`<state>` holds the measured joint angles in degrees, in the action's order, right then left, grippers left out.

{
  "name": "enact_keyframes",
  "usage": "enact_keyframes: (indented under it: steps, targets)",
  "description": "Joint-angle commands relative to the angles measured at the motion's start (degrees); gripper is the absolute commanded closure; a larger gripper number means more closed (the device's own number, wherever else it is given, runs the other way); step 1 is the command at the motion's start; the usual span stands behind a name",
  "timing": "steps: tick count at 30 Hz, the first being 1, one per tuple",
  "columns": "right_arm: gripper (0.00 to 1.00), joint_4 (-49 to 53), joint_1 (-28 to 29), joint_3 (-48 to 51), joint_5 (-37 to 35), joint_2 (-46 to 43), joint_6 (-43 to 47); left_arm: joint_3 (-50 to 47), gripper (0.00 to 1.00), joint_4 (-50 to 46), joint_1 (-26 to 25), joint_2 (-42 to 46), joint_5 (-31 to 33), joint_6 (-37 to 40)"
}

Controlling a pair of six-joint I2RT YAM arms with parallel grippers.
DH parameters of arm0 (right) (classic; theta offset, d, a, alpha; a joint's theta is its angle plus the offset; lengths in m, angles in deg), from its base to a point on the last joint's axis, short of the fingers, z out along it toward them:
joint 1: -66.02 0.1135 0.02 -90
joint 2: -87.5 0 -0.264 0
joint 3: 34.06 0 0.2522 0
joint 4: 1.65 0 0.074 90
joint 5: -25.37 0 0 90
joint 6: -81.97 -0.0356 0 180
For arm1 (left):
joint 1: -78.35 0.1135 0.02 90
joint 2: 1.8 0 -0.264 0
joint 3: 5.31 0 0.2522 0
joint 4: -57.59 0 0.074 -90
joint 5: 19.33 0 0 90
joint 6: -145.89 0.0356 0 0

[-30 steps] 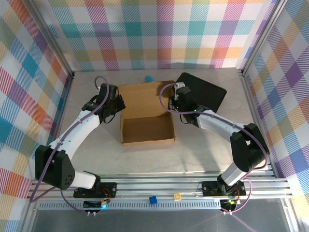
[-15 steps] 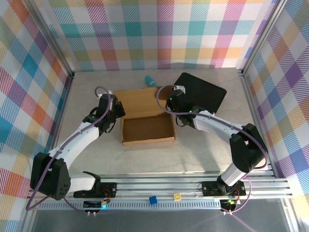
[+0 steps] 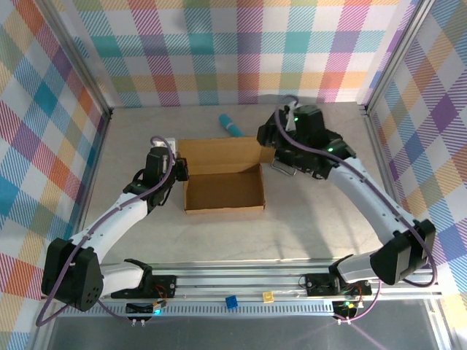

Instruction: Fold the paper box

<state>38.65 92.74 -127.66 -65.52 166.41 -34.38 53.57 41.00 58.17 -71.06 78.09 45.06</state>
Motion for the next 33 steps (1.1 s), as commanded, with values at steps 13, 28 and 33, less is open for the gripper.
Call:
enact_keyframes:
  steps: [13,28,33]
  targets:
    - [0.31,30.66,-17.15,-39.15,31.15,37.03,-21.92,1.59,1.0,1.58,-0.29,0.24,-1.22,2.37]
    - [0.31,22.63,-13.34,-17.82,39.0,29.8,-35.97,2.03,1.0,1.85,-0.29,-0.35,-1.43,1.0]
    - [0.3,18.51,-12.51,-14.68,41.74,29.11,-40.51,2.72,1.0,1.95,-0.29,-0.89,-1.9,0.81]
